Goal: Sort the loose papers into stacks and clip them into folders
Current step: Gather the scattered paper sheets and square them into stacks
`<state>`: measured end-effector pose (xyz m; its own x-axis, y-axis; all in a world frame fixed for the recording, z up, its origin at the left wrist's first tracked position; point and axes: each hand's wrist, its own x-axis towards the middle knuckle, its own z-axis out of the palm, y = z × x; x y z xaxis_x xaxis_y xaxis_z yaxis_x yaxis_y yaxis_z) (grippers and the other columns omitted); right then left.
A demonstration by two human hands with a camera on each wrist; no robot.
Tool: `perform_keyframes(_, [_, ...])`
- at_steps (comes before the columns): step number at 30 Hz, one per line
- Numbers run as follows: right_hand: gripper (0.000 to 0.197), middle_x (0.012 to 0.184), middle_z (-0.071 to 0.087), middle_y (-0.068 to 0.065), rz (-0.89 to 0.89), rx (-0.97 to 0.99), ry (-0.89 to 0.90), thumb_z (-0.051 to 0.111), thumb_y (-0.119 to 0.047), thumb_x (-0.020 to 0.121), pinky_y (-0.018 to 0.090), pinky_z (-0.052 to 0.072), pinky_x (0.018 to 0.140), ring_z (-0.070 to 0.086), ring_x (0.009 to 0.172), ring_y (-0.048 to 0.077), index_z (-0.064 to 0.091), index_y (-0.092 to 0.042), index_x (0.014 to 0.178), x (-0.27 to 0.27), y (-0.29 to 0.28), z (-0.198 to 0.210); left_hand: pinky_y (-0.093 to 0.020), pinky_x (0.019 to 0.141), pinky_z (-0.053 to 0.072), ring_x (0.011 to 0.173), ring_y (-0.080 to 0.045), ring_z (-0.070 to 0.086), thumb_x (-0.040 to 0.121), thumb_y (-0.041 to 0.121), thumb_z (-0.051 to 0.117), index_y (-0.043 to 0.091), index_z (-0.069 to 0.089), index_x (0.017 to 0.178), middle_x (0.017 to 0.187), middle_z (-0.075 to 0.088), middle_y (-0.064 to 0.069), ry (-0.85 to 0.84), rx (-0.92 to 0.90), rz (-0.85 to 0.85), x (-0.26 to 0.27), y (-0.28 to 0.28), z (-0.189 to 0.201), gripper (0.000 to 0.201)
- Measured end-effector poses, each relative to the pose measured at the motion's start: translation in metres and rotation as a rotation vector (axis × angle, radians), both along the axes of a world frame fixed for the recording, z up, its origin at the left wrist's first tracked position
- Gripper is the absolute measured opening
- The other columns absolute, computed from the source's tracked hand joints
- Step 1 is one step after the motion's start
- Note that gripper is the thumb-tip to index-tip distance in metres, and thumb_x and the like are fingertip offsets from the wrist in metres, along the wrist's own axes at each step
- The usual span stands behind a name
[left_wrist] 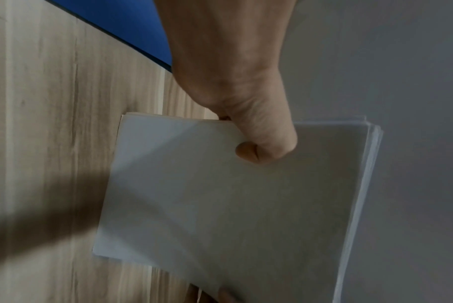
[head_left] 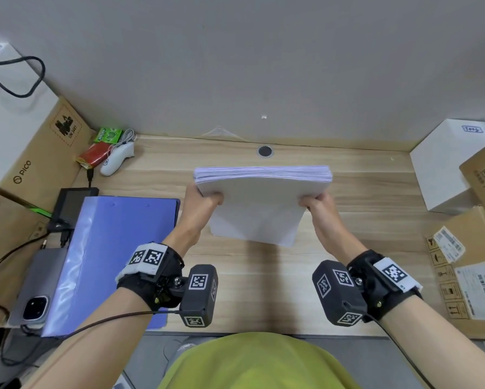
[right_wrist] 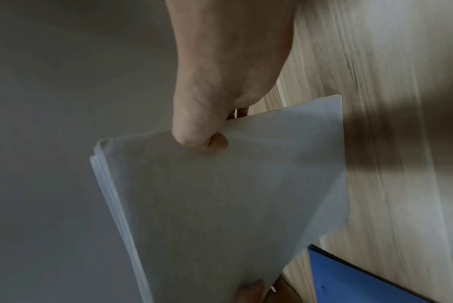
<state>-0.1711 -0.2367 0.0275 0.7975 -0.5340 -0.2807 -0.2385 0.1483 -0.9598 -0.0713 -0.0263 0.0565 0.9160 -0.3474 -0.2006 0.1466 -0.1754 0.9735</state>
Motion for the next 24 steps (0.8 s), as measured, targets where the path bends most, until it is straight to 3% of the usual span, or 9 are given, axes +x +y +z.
perform_keyframes(4, [0.027, 0.083, 0.060, -0.004, -0.036, 0.018, -0.072, 0.048, 0.004, 0.075, 0.021, 0.041, 0.073, 0.053, 0.079, 0.010, 0.059, -0.019, 0.085, 0.002, 0.005, 0.009, -0.010, 0.071, 0.044, 0.082, 0.000, 0.053, 0.070, 0.014, 0.053, 0.025, 0.053, 0.119, 0.096, 0.057, 0.008, -0.064, -0.110, 0.009, -0.001, -0.002, 0.010, 0.050])
perform_keyframes(7, [0.030, 0.084, 0.061, -0.004, -0.013, 0.052, -0.115, 0.045, -0.004, 0.068, 0.015, 0.044, 0.063, 0.055, 0.073, 0.006, 0.059, -0.017, 0.090, 0.007, 0.006, 0.019, -0.016, 0.077, 0.047, 0.092, -0.005, 0.059, 0.076, 0.036, 0.063, 0.031, 0.053, 0.119, 0.107, 0.062, 0.002, -0.066, -0.181, 0.018, 0.000, -0.004, 0.015, 0.044])
perform_keyframes(10, [0.030, 0.086, 0.061, -0.004, -0.030, 0.066, -0.116, 0.043, 0.003, 0.075, 0.019, 0.044, 0.064, 0.056, 0.073, 0.008, 0.058, -0.017, 0.091, 0.010, 0.007, 0.022, -0.030, 0.089, 0.048, 0.103, -0.018, 0.061, 0.074, 0.058, 0.064, 0.033, 0.059, 0.114, 0.114, 0.065, -0.006, -0.020, -0.196, 0.095, 0.000, -0.010, 0.019, 0.047])
perform_keyframes(13, [0.031, 0.087, 0.061, -0.002, -0.024, 0.065, -0.121, 0.044, -0.002, 0.068, 0.018, 0.045, 0.064, 0.056, 0.075, 0.009, 0.058, -0.015, 0.093, 0.010, 0.010, 0.023, -0.031, 0.093, 0.051, 0.112, -0.018, 0.061, 0.068, 0.073, 0.063, 0.020, 0.057, 0.126, 0.126, 0.061, -0.006, 0.082, -0.208, 0.219, 0.001, -0.016, 0.020, 0.079])
perform_keyframes(15, [0.035, 0.090, 0.062, -0.002, -0.022, 0.067, -0.121, 0.044, -0.005, 0.064, 0.018, 0.045, 0.065, 0.057, 0.078, 0.010, 0.059, -0.016, 0.094, 0.009, 0.011, 0.023, -0.017, 0.076, 0.052, 0.105, -0.009, 0.062, 0.075, 0.066, 0.064, 0.017, 0.053, 0.130, 0.126, 0.060, -0.001, 0.131, -0.231, 0.274, 0.000, -0.018, 0.022, 0.074])
perform_keyframes(18, [0.033, 0.089, 0.062, -0.002, -0.049, 0.091, -0.133, 0.045, -0.004, 0.066, 0.017, 0.046, 0.063, 0.057, 0.075, 0.008, 0.059, -0.018, 0.093, 0.008, 0.013, 0.024, -0.025, 0.087, 0.047, 0.104, -0.009, 0.060, 0.085, 0.051, 0.062, 0.025, 0.060, 0.109, 0.117, 0.062, 0.005, 0.158, -0.229, 0.302, 0.001, -0.020, 0.024, 0.035])
perform_keyframes(19, [0.030, 0.087, 0.062, -0.003, -0.071, 0.104, -0.139, 0.045, -0.001, 0.070, 0.017, 0.045, 0.061, 0.058, 0.072, 0.007, 0.059, -0.018, 0.092, 0.009, 0.015, 0.025, -0.028, 0.091, 0.046, 0.107, -0.011, 0.059, 0.083, 0.051, 0.062, 0.027, 0.061, 0.104, 0.118, 0.061, 0.005, 0.156, -0.227, 0.303, 0.001, -0.019, 0.024, 0.033])
perform_keyframes(21, [0.031, 0.085, 0.062, -0.004, -0.102, 0.130, -0.144, 0.042, 0.005, 0.079, 0.015, 0.046, 0.058, 0.058, 0.066, 0.004, 0.058, -0.018, 0.090, 0.010, 0.017, 0.027, -0.033, 0.099, 0.044, 0.118, -0.015, 0.056, 0.073, 0.060, 0.064, 0.024, 0.059, 0.115, 0.131, 0.056, 0.002, 0.164, -0.217, 0.291, 0.002, -0.019, 0.024, 0.055])
perform_keyframes(24, [0.033, 0.084, 0.062, -0.005, -0.100, 0.137, -0.149, 0.040, 0.007, 0.080, 0.013, 0.046, 0.056, 0.058, 0.065, 0.002, 0.058, -0.018, 0.091, 0.008, 0.018, 0.028, -0.036, 0.099, 0.045, 0.116, -0.019, 0.058, 0.069, 0.061, 0.064, 0.015, 0.057, 0.120, 0.126, 0.061, 0.000, 0.145, -0.210, 0.284, 0.003, -0.019, 0.028, 0.070])
